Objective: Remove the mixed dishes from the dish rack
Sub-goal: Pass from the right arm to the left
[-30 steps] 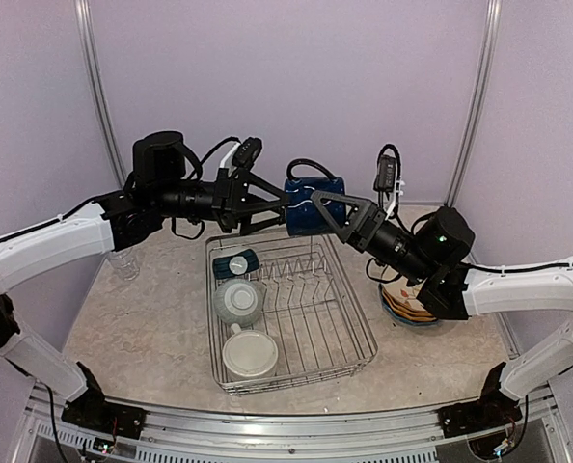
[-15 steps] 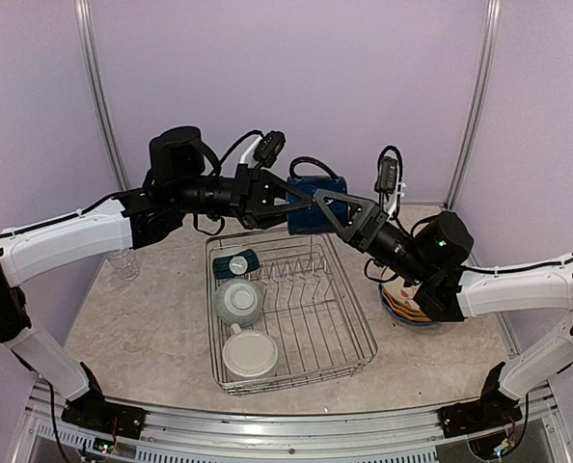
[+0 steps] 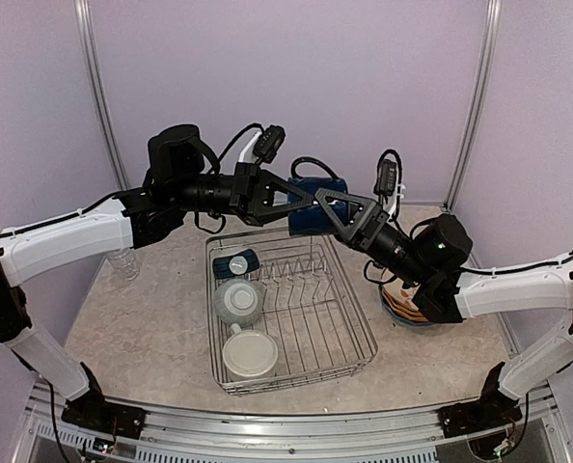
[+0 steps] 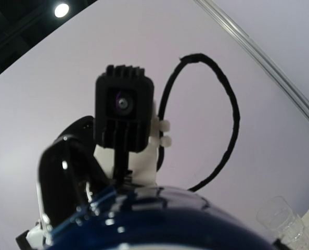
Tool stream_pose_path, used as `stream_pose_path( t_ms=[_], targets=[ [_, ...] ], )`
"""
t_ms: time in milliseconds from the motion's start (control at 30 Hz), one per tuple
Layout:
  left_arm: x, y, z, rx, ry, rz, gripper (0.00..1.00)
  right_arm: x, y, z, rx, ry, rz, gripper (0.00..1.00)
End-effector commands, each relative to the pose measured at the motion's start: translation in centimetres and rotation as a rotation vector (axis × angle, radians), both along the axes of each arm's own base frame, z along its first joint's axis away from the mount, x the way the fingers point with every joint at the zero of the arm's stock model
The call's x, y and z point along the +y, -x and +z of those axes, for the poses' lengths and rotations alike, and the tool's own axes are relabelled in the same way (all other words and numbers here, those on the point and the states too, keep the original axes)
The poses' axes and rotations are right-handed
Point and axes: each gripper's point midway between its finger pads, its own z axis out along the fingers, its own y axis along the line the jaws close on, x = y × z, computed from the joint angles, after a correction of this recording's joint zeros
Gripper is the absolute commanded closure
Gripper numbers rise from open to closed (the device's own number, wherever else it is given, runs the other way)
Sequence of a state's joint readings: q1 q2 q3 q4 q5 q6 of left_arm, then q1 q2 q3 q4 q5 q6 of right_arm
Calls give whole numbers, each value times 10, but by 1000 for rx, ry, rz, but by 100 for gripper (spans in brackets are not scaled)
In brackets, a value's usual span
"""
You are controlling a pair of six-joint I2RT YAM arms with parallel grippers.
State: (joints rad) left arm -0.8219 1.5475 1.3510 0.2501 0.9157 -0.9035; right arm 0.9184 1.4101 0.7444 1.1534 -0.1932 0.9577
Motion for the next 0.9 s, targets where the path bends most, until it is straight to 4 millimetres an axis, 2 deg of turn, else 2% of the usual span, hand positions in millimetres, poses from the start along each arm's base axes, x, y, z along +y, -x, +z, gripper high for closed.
stream_pose_path(
  t_ms=[0, 100, 167, 467, 567, 633, 733, 867],
  targets=[
    [-1, -1, 2, 35, -8, 22, 100, -13, 6, 23, -92, -48, -35, 61],
    [2, -6, 0, 48, -19, 41, 100, -15, 2, 19, -69, -38, -52, 18],
    [5, -11, -3, 68, -27, 57, 100, -16, -3, 14, -48, -23, -66, 1],
    [29, -40, -13, 139, -47, 122, 100, -20, -17, -8, 31, 26, -81, 0],
    [43, -52, -20, 160, -87, 186, 100, -25, -22, -17, 48, 60, -120, 0],
    [57, -62, -25, 160, -129, 248, 100, -27, -28, -31, 84, 121, -160, 0],
    [88, -82, -36, 148, -233, 409, 100, -30, -35, -48, 120, 206, -212, 0],
    [146, -106, -52, 160, -404, 640, 100, -35, -38, -59, 133, 275, -255, 0]
  ],
)
